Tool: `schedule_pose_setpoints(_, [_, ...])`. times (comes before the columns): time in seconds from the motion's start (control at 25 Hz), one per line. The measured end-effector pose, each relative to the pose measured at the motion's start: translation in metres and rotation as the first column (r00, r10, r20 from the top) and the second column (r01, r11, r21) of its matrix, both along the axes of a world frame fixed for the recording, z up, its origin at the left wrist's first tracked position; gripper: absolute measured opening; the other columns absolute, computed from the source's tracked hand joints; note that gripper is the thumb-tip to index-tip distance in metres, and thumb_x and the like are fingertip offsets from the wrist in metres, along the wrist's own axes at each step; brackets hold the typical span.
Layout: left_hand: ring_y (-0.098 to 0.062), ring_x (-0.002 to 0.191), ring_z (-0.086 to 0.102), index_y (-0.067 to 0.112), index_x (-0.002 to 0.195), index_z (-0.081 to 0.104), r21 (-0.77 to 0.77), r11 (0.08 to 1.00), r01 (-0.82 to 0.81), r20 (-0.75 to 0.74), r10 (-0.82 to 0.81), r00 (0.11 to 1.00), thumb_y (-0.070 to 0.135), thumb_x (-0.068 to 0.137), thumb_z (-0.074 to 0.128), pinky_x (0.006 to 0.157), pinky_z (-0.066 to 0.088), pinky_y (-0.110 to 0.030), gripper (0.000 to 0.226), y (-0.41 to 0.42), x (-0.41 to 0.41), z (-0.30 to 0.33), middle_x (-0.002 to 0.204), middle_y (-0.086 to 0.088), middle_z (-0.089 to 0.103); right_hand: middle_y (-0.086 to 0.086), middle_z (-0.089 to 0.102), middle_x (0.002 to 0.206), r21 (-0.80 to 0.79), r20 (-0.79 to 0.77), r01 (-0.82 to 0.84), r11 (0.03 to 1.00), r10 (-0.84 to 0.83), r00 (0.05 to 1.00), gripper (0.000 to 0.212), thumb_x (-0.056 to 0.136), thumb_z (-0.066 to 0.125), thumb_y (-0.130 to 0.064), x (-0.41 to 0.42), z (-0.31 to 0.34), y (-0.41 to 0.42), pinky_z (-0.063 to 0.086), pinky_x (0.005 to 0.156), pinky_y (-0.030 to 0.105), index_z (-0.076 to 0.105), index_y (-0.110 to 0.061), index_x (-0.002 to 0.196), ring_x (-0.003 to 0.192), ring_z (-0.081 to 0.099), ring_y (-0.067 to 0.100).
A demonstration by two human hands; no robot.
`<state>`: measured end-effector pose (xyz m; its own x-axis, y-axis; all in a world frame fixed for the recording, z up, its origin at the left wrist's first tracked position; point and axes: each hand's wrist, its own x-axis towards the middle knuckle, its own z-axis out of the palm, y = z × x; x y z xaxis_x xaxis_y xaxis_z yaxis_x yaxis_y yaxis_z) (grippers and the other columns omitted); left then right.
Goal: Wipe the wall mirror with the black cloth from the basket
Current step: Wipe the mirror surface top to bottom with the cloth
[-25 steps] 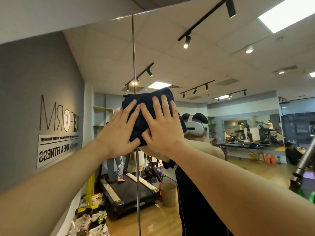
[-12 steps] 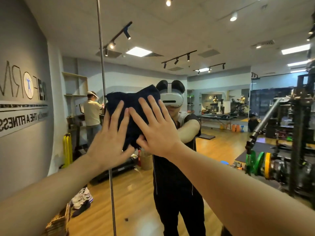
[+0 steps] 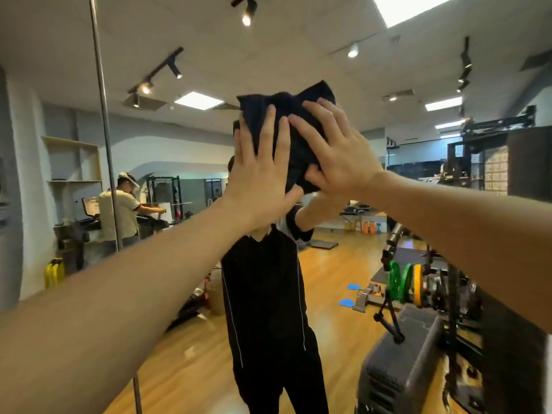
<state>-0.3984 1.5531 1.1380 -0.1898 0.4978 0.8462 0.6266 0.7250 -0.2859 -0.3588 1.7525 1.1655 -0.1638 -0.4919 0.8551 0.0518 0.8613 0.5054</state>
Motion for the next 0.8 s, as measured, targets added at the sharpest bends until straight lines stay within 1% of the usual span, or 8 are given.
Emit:
schedule_pose_setpoints(0.12, [-0.056, 0.153, -0.01, 0.009, 0.163, -0.013, 0.03, 1.0, -0.001, -0.014, 0.002, 1.0, 0.058, 0.096, 0.045, 0.126, -0.004, -0.061, 0.101, 0.017, 0.002, 0.057, 0.171, -0.019, -0.017, 0.024, 0.038, 0.158, -0.046, 0.007, 0.044, 0.998, -0.043, 0.999, 0.068, 0.098, 0.051, -0.039, 0.01, 0.055, 0.011, 0.035, 0.119, 0.063, 0.037, -0.012, 0.159, 0.148, 0.032, 0.046])
schedule_pose_setpoints(0.2, [-0.055, 0.153, -0.01, 0.008, 0.163, -0.011, 0.032, 0.999, -0.007, -0.057, 0.008, 0.998, 0.061, 0.096, 0.037, 0.128, -0.002, -0.061, 0.098, 0.02, -0.003, 0.066, 0.171, -0.019, -0.015, 0.021, 0.037, 0.16, -0.107, -0.023, 0.027, 0.994, -0.03, 0.999, 0.069, 0.096, 0.051, -0.039, 0.008, 0.058, 0.01, 0.034, 0.12, 0.061, 0.038, -0.013, 0.158, 0.15, 0.03, 0.043])
schedule_pose_setpoints(0.32, [-0.055, 0.154, -0.008, 0.006, 0.163, -0.008, 0.049, 0.999, -0.002, -0.085, 0.006, 0.996, 0.065, 0.09, 0.021, 0.128, 0.0, -0.06, 0.098, 0.019, -0.003, 0.051, 0.172, -0.02, -0.012, 0.021, 0.04, 0.159, -0.174, -0.113, -0.034, 0.984, 0.015, 0.993, 0.068, 0.092, 0.055, -0.034, 0.003, 0.038, -0.001, 0.03, 0.121, 0.062, 0.045, -0.012, 0.155, 0.151, 0.031, 0.044])
schedule_pose_setpoints(0.44, [-0.054, 0.154, -0.01, 0.005, 0.163, -0.007, 0.061, 0.998, 0.028, -0.054, -0.025, 0.998, 0.063, 0.097, 0.031, 0.127, 0.007, -0.061, 0.096, 0.02, -0.002, 0.025, 0.172, -0.019, -0.013, 0.023, 0.041, 0.159, -0.194, -0.137, -0.066, 0.979, 0.039, 0.99, 0.069, 0.088, 0.059, -0.031, 0.004, 0.012, -0.005, 0.026, 0.122, 0.063, 0.049, -0.011, 0.153, 0.151, 0.031, 0.045])
schedule_pose_setpoints(0.52, [-0.054, 0.154, -0.01, 0.004, 0.163, -0.006, 0.044, 0.998, 0.046, -0.053, -0.044, 0.998, 0.061, 0.099, 0.038, 0.128, 0.007, -0.062, 0.097, 0.02, -0.001, -0.002, 0.172, -0.019, -0.013, 0.023, 0.04, 0.159, -0.187, -0.126, -0.075, 0.979, 0.052, 0.991, 0.07, 0.087, 0.061, -0.03, 0.006, -0.015, -0.003, 0.025, 0.123, 0.062, 0.049, -0.01, 0.153, 0.151, 0.031, 0.045])
schedule_pose_setpoints(0.6, [-0.051, 0.155, -0.013, 0.004, 0.164, -0.006, 0.037, 0.994, 0.099, -0.03, -0.098, 0.995, 0.055, 0.098, 0.046, 0.128, 0.008, -0.063, 0.098, 0.021, 0.002, -0.04, 0.172, -0.018, -0.013, 0.025, 0.037, 0.161, -0.211, -0.085, -0.084, 0.974, 0.067, 0.994, 0.072, 0.087, 0.063, -0.03, 0.01, -0.054, -0.003, 0.023, 0.123, 0.062, 0.048, -0.01, 0.154, 0.153, 0.028, 0.046])
schedule_pose_setpoints(0.68, [-0.049, 0.156, -0.014, 0.005, 0.164, -0.004, 0.042, 0.992, 0.123, 0.0, -0.123, 0.992, 0.044, 0.095, 0.059, 0.127, 0.011, -0.062, 0.101, 0.02, 0.006, -0.083, 0.173, -0.016, -0.012, 0.025, 0.033, 0.163, -0.252, -0.023, -0.092, 0.963, 0.089, 0.996, 0.075, 0.087, 0.063, -0.031, 0.016, -0.099, -0.004, 0.021, 0.124, 0.063, 0.045, -0.01, 0.156, 0.155, 0.023, 0.046])
schedule_pose_setpoints(0.8, [-0.051, 0.156, -0.006, 0.002, 0.164, 0.004, -0.025, 0.995, 0.095, 0.034, -0.095, 0.995, 0.034, 0.085, 0.075, 0.125, 0.014, -0.061, 0.111, 0.02, 0.017, -0.152, 0.173, -0.018, -0.007, 0.025, 0.026, 0.167, -0.308, 0.075, -0.06, 0.949, 0.087, 0.993, 0.078, 0.088, 0.062, -0.032, 0.028, -0.179, -0.001, 0.018, 0.125, 0.064, 0.04, -0.012, 0.159, 0.158, 0.015, 0.044])
